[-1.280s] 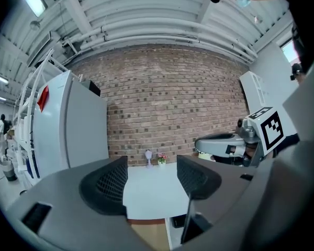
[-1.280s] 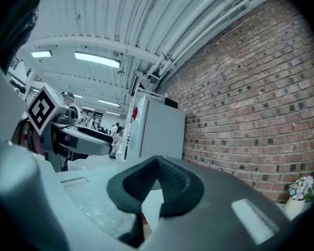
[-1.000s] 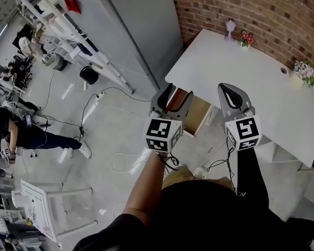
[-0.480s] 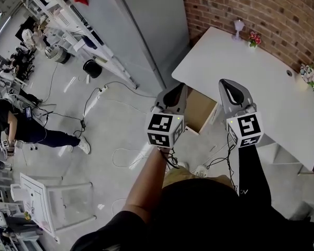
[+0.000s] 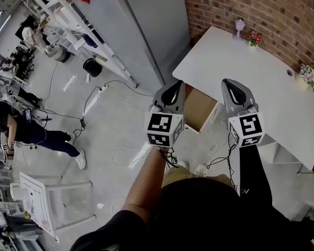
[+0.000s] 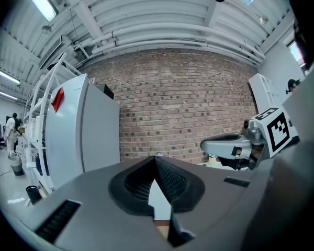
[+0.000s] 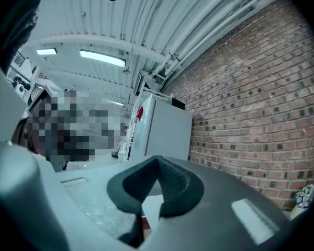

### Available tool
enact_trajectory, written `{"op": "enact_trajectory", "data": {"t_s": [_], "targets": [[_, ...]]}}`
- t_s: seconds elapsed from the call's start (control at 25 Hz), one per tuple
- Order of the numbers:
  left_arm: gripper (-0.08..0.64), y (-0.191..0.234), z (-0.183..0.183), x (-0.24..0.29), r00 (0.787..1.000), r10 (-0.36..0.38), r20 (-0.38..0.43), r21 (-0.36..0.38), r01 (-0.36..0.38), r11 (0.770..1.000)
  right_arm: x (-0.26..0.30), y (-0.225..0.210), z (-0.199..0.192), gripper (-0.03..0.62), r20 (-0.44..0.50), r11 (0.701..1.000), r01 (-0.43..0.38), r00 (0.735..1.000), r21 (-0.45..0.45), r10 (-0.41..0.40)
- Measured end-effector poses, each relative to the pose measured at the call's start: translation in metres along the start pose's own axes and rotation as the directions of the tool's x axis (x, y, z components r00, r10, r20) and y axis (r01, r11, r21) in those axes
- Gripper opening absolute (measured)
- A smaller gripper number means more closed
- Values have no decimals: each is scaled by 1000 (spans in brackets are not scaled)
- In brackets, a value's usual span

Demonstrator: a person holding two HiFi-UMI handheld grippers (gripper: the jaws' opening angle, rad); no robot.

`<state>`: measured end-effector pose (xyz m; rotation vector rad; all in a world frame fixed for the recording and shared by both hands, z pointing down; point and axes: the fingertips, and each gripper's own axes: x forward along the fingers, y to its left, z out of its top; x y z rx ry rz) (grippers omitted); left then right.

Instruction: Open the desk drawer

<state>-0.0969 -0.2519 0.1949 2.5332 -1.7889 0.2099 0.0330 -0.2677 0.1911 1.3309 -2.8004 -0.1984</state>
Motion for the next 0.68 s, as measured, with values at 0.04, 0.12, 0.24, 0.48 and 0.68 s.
{"op": "enact_trajectory", "data": {"t_s": [0.04, 0.12, 0.24, 0.48, 0.68], "targets": [[9, -1, 1, -1, 1000, -2, 2, 3, 2, 1000, -1, 0, 1, 0, 2, 1000, 1, 1000, 0, -1], [9, -3, 2, -3, 1000, -5, 6, 9, 5, 1000, -4, 2, 2, 0, 5, 1000, 1, 1000, -2, -1], [9, -5, 5, -4, 1000, -5, 12, 17, 4, 1000, -6, 2, 2, 0, 3, 1000, -3, 1000, -6, 3], [8, -9, 9, -3, 1000, -9, 27, 21, 9, 1000, -8, 3, 2, 0, -1, 1000, -10, 1000, -17, 10], [8, -12, 11, -3, 999, -12, 30, 27, 12, 1000, -12, 3, 5, 0, 2, 1000, -12, 1000, -26, 12]]}}
